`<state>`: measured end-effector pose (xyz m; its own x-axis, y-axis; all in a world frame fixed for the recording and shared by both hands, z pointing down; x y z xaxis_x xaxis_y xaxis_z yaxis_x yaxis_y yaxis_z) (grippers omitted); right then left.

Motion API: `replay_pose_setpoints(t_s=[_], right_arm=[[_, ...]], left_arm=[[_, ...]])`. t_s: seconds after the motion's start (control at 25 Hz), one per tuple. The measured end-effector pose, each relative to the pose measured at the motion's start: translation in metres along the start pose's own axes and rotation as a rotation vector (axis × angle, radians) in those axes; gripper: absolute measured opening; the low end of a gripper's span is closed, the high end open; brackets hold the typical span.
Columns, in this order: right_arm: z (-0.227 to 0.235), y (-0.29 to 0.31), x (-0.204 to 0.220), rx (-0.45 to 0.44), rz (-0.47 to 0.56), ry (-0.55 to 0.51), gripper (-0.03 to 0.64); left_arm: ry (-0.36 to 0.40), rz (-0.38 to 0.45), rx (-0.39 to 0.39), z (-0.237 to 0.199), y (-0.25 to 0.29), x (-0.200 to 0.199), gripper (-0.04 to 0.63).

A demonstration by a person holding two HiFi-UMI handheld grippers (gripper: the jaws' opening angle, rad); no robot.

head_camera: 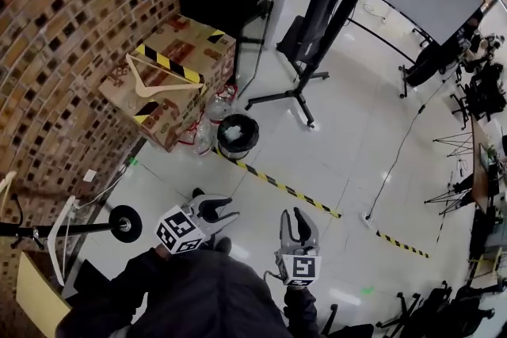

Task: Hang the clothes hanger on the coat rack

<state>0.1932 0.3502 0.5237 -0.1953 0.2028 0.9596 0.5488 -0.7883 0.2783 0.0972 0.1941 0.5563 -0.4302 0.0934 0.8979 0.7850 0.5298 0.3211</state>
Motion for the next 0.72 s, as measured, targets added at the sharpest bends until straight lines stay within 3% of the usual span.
replay_pose_setpoints(t_s=[0.36, 0.72], right_arm=[[-0.03, 0.153, -0.054, -0.172, -0.042, -0.122, 0.103], [-0.121, 0.305, -0.101, -0.457, -0.075, -0.252, 0.103]], left_arm=[[-0.053, 0.094, -0.144, -0.131, -0.032, -0.041, 0.143], [-0.156, 0.215, -0.361, -0.242, -0.102, -0.049, 0.14]])
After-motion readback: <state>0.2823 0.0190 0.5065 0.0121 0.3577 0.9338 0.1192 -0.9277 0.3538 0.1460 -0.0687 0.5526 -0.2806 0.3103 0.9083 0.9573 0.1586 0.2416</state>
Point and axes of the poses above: the fingertips, and each gripper's own axes: y forward along the fingers, z to its right, x out of its underside, the point moved 4 cm from there along -y, backward along the fingers, and after that the axes turned 5 degrees about y, right-handed, at the moved point
